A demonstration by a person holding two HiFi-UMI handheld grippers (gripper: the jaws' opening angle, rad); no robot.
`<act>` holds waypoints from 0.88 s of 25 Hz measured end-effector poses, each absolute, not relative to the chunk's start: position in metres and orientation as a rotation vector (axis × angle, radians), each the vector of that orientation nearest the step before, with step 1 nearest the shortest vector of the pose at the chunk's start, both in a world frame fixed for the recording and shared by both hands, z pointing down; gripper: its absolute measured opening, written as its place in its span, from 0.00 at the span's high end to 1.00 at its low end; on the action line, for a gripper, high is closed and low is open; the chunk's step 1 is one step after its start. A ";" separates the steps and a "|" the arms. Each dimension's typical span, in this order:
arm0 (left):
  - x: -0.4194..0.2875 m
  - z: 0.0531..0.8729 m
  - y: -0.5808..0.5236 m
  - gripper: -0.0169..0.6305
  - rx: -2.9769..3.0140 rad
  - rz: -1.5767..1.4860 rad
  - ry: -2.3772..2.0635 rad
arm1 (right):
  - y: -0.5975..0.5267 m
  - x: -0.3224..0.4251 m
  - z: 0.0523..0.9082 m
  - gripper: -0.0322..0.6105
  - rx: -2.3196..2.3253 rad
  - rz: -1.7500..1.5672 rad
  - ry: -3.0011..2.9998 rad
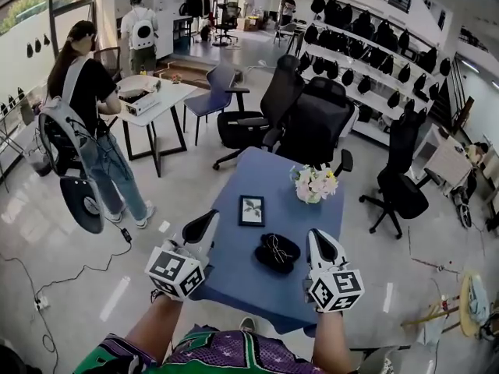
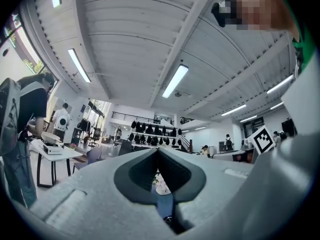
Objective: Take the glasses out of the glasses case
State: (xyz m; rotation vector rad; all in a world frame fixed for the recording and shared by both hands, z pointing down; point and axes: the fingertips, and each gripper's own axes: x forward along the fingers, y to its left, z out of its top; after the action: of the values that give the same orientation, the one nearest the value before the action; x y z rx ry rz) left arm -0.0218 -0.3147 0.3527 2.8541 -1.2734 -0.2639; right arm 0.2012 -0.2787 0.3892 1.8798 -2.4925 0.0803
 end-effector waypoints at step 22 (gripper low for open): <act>0.035 0.351 -0.329 0.95 2.887 -0.225 -1.278 | -0.316 0.236 0.426 0.85 1.766 0.189 -2.536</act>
State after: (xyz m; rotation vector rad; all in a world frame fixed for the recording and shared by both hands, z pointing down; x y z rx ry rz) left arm 0.0348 -0.3289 0.3506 2.8871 -1.2777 -0.2254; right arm 0.2365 -0.3157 0.4256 1.7660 -2.5362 0.1887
